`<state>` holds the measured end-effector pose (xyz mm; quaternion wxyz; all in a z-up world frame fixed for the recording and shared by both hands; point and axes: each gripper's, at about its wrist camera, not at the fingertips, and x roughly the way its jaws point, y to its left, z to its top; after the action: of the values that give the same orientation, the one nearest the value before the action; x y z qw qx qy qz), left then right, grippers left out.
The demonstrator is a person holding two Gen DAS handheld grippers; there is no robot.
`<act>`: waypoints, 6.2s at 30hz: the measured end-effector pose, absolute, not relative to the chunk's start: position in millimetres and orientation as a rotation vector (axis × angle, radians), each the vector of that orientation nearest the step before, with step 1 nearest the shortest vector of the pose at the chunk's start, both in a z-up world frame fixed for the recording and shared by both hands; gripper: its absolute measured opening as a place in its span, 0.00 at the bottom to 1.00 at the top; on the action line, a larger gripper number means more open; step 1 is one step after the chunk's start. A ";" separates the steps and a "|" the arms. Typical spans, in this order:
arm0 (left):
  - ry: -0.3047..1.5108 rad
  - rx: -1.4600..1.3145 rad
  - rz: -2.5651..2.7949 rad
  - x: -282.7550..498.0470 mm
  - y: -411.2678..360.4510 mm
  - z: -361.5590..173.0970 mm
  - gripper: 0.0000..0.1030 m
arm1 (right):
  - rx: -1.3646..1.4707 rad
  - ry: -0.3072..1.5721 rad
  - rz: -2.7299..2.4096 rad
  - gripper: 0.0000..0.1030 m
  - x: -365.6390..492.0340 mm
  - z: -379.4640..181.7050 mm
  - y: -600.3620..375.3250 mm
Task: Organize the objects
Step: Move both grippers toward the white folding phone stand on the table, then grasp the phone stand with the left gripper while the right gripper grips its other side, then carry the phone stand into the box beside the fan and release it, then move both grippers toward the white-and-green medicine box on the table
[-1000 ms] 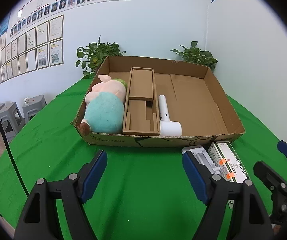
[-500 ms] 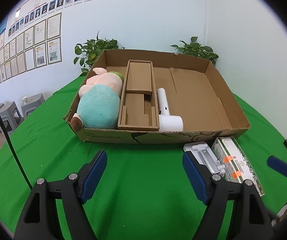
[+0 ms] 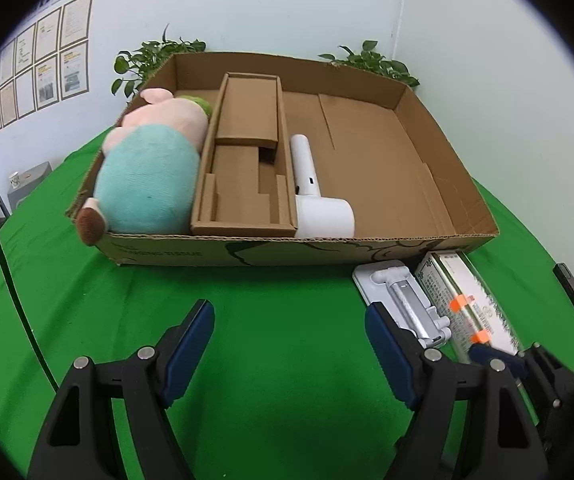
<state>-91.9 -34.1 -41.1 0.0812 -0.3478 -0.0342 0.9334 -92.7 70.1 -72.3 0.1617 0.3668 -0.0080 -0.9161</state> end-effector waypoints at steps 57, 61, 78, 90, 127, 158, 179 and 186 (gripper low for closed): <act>-0.596 -1.319 2.096 -100.3 -11.5 -99.0 0.58 | 1.286 0.052 -2.581 0.63 -73.1 -86.9 69.0; -0.585 -1.331 2.109 -97.2 -12.8 -100.1 0.47 | 1.299 -0.039 -2.565 0.63 -71.5 -84.3 75.4; -0.523 -1.260 2.143 -79.0 -11.3 -75.7 0.30 | 1.241 -0.272 -2.484 0.62 -63.1 -76.4 81.6; -0.438 -1.018 2.242 -78.6 -17.3 -4.1 0.30 | 0.997 -0.196 -2.608 0.62 -65.3 -18.2 74.0; -0.438 -1.092 2.272 -251.0 18.4 41.1 0.27 | 1.089 -0.220 -2.609 0.62 -278.2 60.1 111.3; -0.243 -1.388 2.357 -268.1 25.6 -30.8 0.20 | 1.376 -0.285 -2.419 0.46 -302.2 -43.2 107.4; 0.022 -0.766 2.882 -137.8 -22.2 28.1 0.81 | 1.087 -0.097 -2.855 0.96 -174.5 5.7 135.3; 0.007 -0.742 3.000 -114.0 -38.2 24.2 0.81 | 1.005 0.022 -2.952 0.96 -139.8 17.7 132.0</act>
<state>-114.0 -38.2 24.2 0.0254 -0.2401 0.0023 0.9704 -139.8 132.0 17.7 0.0117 0.3223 0.0071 -0.9465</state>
